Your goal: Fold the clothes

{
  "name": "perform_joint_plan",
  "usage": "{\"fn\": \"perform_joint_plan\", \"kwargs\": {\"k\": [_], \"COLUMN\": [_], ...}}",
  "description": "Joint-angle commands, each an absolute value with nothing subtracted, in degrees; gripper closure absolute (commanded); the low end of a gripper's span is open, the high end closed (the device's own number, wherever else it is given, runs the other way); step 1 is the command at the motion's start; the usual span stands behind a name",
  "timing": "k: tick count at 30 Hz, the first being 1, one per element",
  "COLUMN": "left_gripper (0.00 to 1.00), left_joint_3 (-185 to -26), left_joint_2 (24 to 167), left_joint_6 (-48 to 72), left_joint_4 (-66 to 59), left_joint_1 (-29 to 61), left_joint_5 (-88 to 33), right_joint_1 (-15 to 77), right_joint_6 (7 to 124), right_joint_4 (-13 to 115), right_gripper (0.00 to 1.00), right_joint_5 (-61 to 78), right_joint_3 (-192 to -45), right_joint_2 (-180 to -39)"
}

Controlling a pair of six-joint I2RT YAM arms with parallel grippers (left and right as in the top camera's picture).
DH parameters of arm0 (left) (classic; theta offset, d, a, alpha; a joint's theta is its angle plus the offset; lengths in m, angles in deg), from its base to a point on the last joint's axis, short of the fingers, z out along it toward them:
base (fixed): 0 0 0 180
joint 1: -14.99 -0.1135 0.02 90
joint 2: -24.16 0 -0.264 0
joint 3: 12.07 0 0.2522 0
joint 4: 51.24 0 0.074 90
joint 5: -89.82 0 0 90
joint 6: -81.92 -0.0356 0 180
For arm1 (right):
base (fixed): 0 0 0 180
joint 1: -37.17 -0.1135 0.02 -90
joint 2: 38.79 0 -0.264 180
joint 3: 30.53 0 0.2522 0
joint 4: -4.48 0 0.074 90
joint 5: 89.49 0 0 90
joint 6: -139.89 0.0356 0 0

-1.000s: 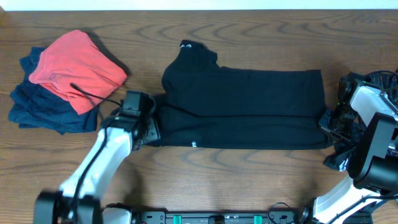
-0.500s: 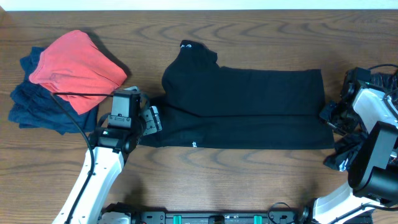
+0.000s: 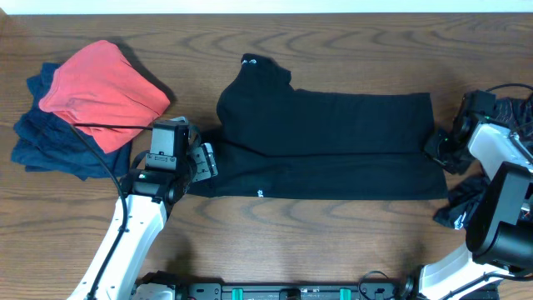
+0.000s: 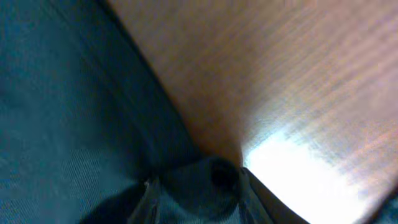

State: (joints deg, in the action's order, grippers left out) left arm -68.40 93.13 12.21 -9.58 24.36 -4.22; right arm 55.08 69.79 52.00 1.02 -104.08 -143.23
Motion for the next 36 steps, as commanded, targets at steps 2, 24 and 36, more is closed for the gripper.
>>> {"fn": "perform_joint_plan", "kwargs": {"k": [2,24,36], "left_gripper": [0.22,0.16,0.12], "left_joint_3": [-68.57,-73.4,-101.38], "left_joint_2": [93.39,94.79,122.11], "left_joint_6": [11.47,0.67,-4.66], "left_joint_4": [-9.49,-8.62,-6.32], "left_joint_1": [23.96,23.94,23.94], "left_joint_5": [-4.28,-8.37,-16.02], "right_joint_1": [54.36,57.71,56.02], "right_joint_6": [69.15,67.34,63.27], "right_joint_4": [48.32,49.4,55.91], "right_gripper": [0.62,0.43,0.36], "right_joint_5": [5.39,6.64,11.49], "right_joint_3": [-103.33,-109.3,-109.23], "right_joint_2": [-142.51,-133.31,-130.56]}}
